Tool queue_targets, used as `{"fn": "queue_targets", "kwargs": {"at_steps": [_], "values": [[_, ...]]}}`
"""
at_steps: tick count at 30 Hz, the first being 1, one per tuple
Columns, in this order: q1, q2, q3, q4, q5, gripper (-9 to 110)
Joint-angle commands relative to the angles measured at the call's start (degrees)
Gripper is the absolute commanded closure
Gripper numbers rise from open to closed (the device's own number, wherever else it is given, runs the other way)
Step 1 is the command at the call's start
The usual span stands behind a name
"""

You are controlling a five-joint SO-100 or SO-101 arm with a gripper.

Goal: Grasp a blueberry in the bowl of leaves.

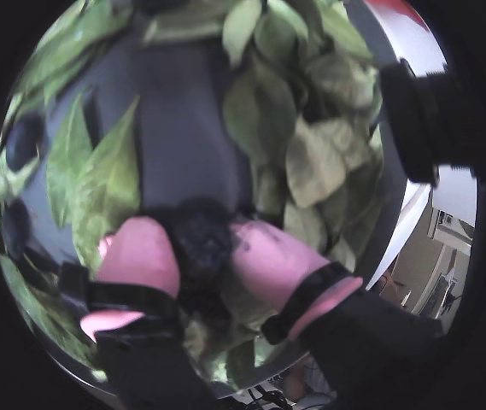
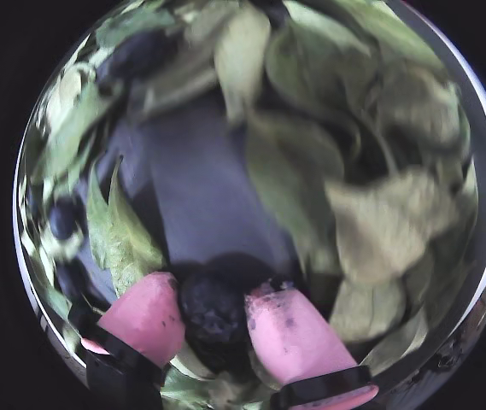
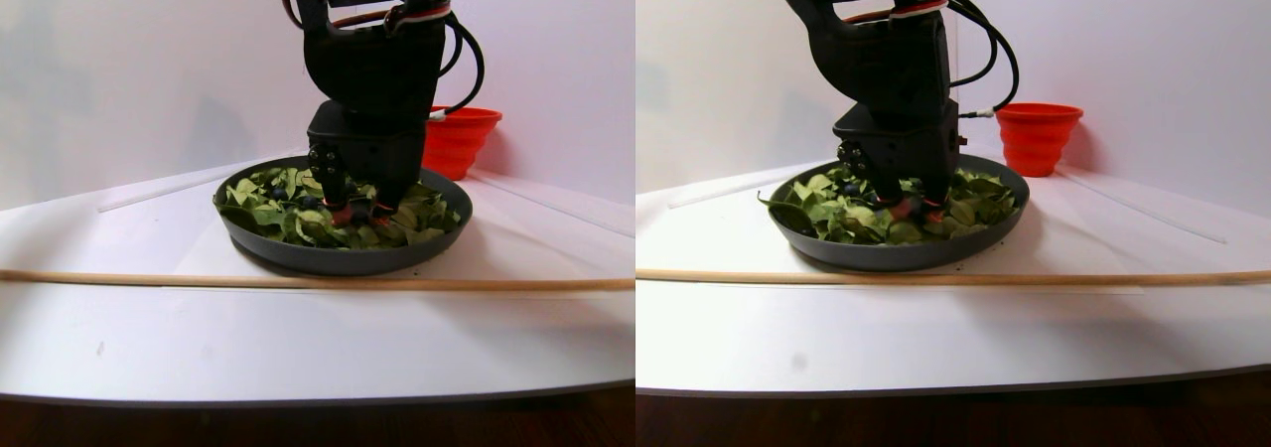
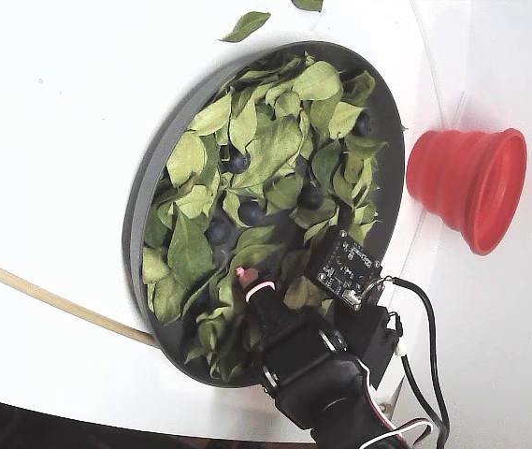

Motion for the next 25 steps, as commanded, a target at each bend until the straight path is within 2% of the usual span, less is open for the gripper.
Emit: {"fn": "queue_targets", "kwargs": {"at_steps": [1, 25], "values": [[0.3, 5.0, -1.0, 0.2, -0.2, 90], [1.0, 10.3, -2.4, 0.3, -3.4, 90]]}}
